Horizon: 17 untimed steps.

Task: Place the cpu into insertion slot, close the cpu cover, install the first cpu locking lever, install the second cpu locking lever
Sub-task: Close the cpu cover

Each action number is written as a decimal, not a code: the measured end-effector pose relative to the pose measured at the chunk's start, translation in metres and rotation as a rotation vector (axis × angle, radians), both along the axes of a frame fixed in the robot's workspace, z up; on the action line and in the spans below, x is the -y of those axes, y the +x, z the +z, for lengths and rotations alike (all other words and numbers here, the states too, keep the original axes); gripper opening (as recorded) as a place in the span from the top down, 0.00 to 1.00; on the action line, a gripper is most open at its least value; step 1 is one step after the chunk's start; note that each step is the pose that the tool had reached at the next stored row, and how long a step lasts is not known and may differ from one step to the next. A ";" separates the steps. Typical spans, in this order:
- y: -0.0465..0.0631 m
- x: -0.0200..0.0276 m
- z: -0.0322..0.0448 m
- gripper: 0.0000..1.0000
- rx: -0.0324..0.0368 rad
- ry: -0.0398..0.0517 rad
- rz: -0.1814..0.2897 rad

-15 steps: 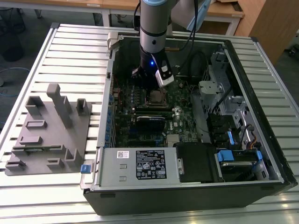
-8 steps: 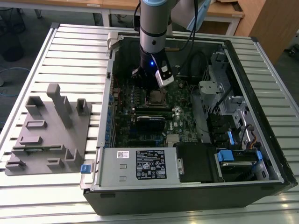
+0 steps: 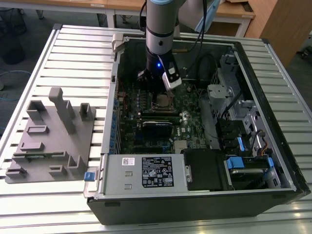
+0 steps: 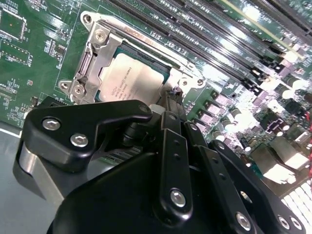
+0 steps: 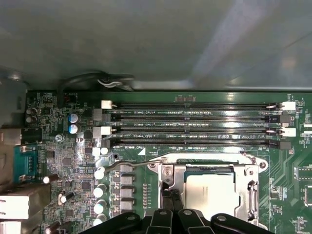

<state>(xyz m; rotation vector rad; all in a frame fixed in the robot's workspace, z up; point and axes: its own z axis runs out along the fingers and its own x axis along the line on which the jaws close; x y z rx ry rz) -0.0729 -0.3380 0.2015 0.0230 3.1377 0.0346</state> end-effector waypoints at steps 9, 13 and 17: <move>0.000 0.0000 0.0169 0.90 0.0001 0.0001 0.000; 0.000 0.0000 0.0309 0.90 0.0000 0.0000 0.000; 0.000 0.0000 0.0413 0.90 0.0000 -0.0001 0.000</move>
